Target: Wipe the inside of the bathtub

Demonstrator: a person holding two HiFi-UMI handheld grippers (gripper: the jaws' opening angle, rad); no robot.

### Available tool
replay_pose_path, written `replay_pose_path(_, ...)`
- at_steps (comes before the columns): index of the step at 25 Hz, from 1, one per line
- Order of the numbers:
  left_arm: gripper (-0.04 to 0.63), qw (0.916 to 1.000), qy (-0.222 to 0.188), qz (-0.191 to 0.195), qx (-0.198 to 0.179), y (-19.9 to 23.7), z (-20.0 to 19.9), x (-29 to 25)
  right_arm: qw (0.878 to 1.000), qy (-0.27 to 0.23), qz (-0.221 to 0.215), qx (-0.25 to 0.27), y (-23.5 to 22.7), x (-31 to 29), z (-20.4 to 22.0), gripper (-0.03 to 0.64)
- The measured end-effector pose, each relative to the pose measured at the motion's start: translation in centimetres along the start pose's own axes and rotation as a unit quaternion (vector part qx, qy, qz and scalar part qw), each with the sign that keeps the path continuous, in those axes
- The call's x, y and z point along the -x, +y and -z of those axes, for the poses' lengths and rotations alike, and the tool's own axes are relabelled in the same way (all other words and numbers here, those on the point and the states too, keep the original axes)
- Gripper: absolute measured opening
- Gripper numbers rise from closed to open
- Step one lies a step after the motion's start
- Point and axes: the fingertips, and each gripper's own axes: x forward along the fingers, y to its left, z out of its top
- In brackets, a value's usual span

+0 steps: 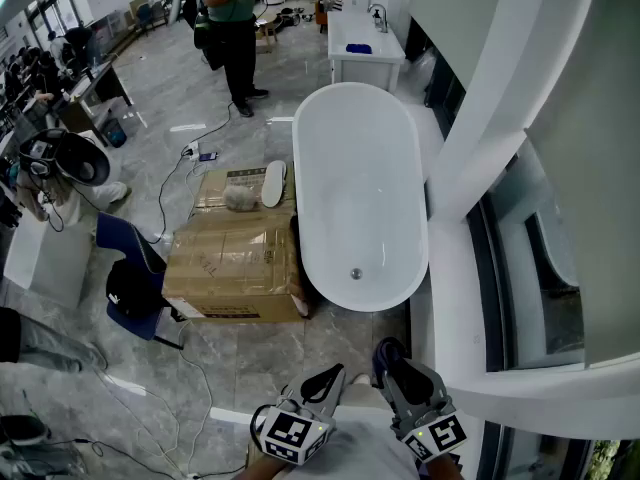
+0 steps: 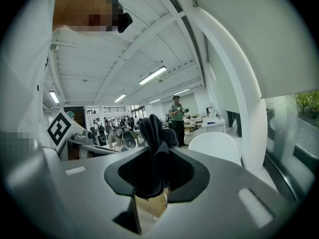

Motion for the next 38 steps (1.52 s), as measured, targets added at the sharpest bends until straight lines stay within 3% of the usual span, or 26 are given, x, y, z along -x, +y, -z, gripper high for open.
replay_pose_path(10,0.0,1.0,0.006,0.001,0.003,-1.8,0.2,-1.3,1.0,0.001,0.009,-0.004,-1.9,2.0,0.1,0.103)
replay_pose_path(15,0.0,1.0,0.008,0.002,0.003,-2.9,0.0,-2.4,0.999,-0.004,-0.006,-0.036,-3.1,2.6,0.0,0.104)
replay_pose_path(30,0.0,0.9996,0.024,-0.017,0.004,-5.6,0.2,-9.2,0.999,-0.006,0.011,-0.052,-11.5,4.1,1.0,0.106)
replay_pose_path(38,0.0,0.9987,0.048,-0.014,0.012,-0.9,-0.2,-14.8,0.999,-0.001,0.021,-0.04,-15.7,-0.7,0.8,0.106)
